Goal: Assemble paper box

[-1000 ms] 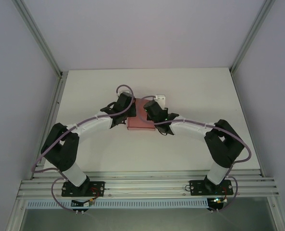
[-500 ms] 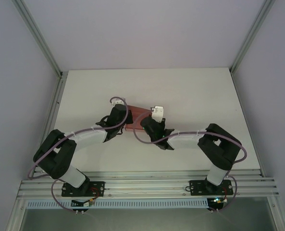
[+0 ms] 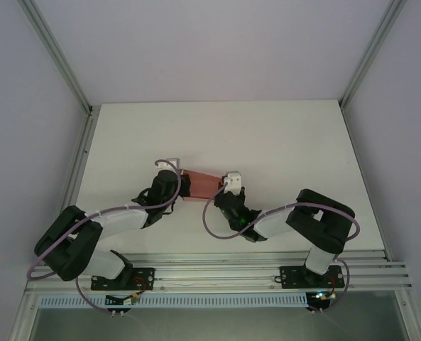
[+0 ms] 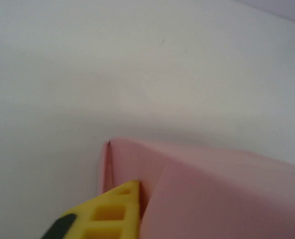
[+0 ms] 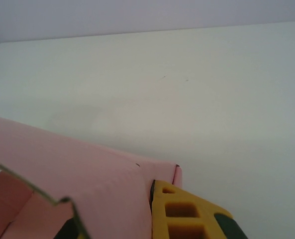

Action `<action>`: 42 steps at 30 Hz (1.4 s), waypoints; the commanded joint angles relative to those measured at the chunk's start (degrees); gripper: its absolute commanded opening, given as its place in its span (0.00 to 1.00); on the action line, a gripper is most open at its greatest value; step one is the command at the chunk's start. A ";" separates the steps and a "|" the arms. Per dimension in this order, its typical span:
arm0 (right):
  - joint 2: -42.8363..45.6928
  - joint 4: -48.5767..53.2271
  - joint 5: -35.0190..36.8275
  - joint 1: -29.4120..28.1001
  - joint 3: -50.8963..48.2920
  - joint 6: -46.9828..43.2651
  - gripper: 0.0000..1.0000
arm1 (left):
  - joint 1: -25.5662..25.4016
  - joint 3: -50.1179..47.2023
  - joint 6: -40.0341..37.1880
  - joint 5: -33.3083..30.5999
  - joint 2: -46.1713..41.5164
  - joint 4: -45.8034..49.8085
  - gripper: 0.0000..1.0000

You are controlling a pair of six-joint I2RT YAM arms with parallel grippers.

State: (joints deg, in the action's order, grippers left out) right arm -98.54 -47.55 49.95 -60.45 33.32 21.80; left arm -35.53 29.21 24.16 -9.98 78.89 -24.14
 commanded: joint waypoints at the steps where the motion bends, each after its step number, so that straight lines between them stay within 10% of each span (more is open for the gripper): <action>1: -0.94 0.94 -9.56 -3.29 0.84 -1.88 0.00 | -2.35 -1.50 1.05 8.35 -1.88 10.34 0.26; 6: -0.48 3.38 -6.16 -3.71 1.44 -4.03 0.00 | -2.35 -0.65 1.25 7.64 -10.35 19.39 0.68; 13: -0.84 8.16 -5.24 -3.71 2.70 -5.45 0.00 | -2.39 2.59 1.88 3.87 -24.61 42.53 1.00; 23: -0.47 9.60 -4.74 -3.72 2.70 -7.85 0.00 | -1.03 14.26 17.97 -9.25 -35.23 62.95 1.00; 33: -1.10 8.82 -7.05 -3.76 2.09 -9.26 0.00 | 10.79 17.85 17.26 9.98 -9.24 50.40 0.97; 42: 5.27 27.78 -20.43 -3.69 5.30 -6.61 0.36 | 10.98 9.07 16.96 12.44 -7.14 41.29 0.83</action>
State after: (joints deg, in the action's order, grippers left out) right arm -97.21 -31.48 37.30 -63.77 36.32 13.89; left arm -24.91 40.95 41.12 0.25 71.90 19.94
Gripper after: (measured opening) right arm 0.339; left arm 0.842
